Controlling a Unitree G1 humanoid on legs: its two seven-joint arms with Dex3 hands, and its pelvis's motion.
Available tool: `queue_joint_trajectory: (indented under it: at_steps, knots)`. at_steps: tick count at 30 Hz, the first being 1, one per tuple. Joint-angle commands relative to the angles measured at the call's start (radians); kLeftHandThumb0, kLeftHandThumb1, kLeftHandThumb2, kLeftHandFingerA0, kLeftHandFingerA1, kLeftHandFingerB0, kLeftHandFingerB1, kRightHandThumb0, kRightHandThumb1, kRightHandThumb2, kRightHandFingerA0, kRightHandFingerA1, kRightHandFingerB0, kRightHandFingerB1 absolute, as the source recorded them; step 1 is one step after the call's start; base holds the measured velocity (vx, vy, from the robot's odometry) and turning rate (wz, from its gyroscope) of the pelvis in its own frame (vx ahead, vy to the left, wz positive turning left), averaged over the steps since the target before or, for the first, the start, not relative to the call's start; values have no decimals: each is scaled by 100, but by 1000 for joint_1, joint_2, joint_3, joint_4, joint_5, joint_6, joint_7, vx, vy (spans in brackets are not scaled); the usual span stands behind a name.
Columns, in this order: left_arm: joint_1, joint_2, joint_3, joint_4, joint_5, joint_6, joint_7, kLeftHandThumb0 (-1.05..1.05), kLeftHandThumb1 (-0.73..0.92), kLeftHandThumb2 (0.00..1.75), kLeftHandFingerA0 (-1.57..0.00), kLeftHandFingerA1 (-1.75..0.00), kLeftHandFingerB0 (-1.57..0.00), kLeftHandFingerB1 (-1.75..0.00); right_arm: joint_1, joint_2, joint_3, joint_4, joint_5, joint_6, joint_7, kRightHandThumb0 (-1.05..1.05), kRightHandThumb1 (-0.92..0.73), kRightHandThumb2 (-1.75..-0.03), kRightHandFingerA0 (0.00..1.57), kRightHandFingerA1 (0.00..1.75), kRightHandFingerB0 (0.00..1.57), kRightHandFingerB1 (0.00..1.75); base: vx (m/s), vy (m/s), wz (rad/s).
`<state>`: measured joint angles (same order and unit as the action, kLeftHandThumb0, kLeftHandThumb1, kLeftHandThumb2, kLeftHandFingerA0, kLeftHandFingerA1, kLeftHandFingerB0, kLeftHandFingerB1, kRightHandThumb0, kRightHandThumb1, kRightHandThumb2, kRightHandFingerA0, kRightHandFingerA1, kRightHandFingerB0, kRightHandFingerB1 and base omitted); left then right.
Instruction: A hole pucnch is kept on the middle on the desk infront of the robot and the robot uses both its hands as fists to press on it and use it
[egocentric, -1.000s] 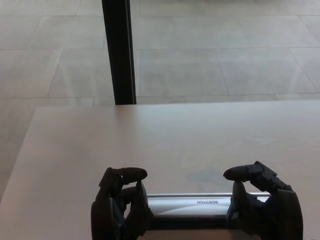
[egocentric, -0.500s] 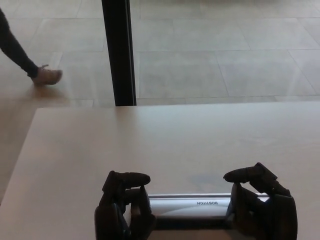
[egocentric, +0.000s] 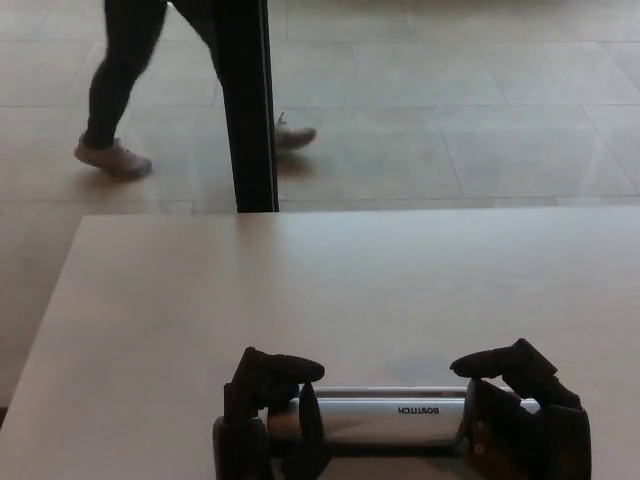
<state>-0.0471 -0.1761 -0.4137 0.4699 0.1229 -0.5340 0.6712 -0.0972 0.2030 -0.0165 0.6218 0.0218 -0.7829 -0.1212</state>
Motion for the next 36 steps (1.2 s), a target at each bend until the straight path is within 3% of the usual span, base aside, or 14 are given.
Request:
queue_joint_trajectory:
  at_steps: [1, 4, 15, 21, 22, 24, 26, 27, 30, 31, 32, 33, 34, 36]
  knots:
    - [-50, -202, -51, 292, 212, 47, 301, -26, 75, 93, -87, -175, -63, -164, 19, -21, -54, 310, -103, 13, -243, -46, -52, -110, 107, 175, 86, 159, 0, 0, 0]
    - [-66, -195, -61, 318, 233, 54, 318, -26, 77, 91, -88, -175, -62, -162, 5, -17, -63, 343, -99, 7, -258, -44, -48, -116, 109, 174, 88, 161, 0, 0, 0]
    - [-99, -191, -60, 376, 253, 11, 365, -24, 77, 91, -88, -175, -63, -160, -41, -12, -80, 422, -103, -62, -268, -47, -50, -112, 107, 175, 86, 161, 0, 0, 0]
    - [-96, -190, -67, 388, 263, 2, 390, -24, 77, 91, -86, -175, -63, -156, -28, -10, -67, 388, -125, -93, -271, -48, -55, -110, 105, 175, 84, 160, 0, 0, 0]
    - [-87, -197, -65, 378, 257, -5, 395, -24, 75, 93, -88, -175, -65, -157, -25, 0, -67, 330, -96, -86, -226, -42, -55, -112, 113, 175, 83, 150, 0, 0, 0]
    - [-87, -198, -65, 378, 257, -12, 399, -24, 75, 94, -89, -175, -65, -160, -26, 5, -67, 307, -87, -78, -216, -45, -53, -113, 110, 175, 87, 156, 0, 0, 0]
    - [-75, -204, -61, 365, 245, -21, 393, -26, 75, 92, -89, -175, -66, -157, -28, 12, -64, 235, -64, -40, -188, -44, -52, -113, 110, 175, 88, 156, 0, 0, 0]
    - [-61, -213, -58, 341, 226, -9, 372, -28, 77, 94, -88, -175, -64, -165, -34, 1, -57, 178, -30, -30, -135, -40, -51, -116, 107, 175, 86, 152, 0, 0, 0]
    - [-37, -227, -45, 292, 154, -39, 298, -28, 77, 94, -89, -175, -60, -166, -19, -14, -34, -4, 56, 98, -35, -40, -53, -114, 109, 175, 87, 143, 0, 0, 0]
    - [-41, -233, -26, 222, 100, -28, 263, -31, 81, 91, -89, -175, -53, -175, -2, -35, -5, -183, 111, 254, 1, -49, -51, -112, 126, 138, 96, 117, 0, 0, 0]
    - [-52, -231, -12, 155, 56, -13, 228, -29, 80, 95, -91, -175, -54, -175, 14, -56, 18, -333, 153, 388, 19, -39, -54, -102, 104, 175, 84, 135, 0, 0, 0]
    - [-59, -226, -10, 124, 20, -22, 193, -29, 82, 95, -95, -175, -54, -175, 20, -66, 27, -399, 183, 458, 20, -37, -48, -103, 126, 161, 93, 125, 0, 0, 0]
    - [-63, -221, -10, 87, -6, -9, 166, -30, 83, 93, -95, -175, -52, -174, 24, -81, 34, -449, 201, 510, 25, -36, -55, -101, 105, 175, 84, 132, 0, 0, 0]
    - [-76, -207, -10, 7, -36, 43, 130, -29, 84, 90, -96, -175, -52, -175, 30, -97, 38, -492, 209, 555, 31, -43, -58, -92, 105, 175, 88, 126, 0, 0, 0]
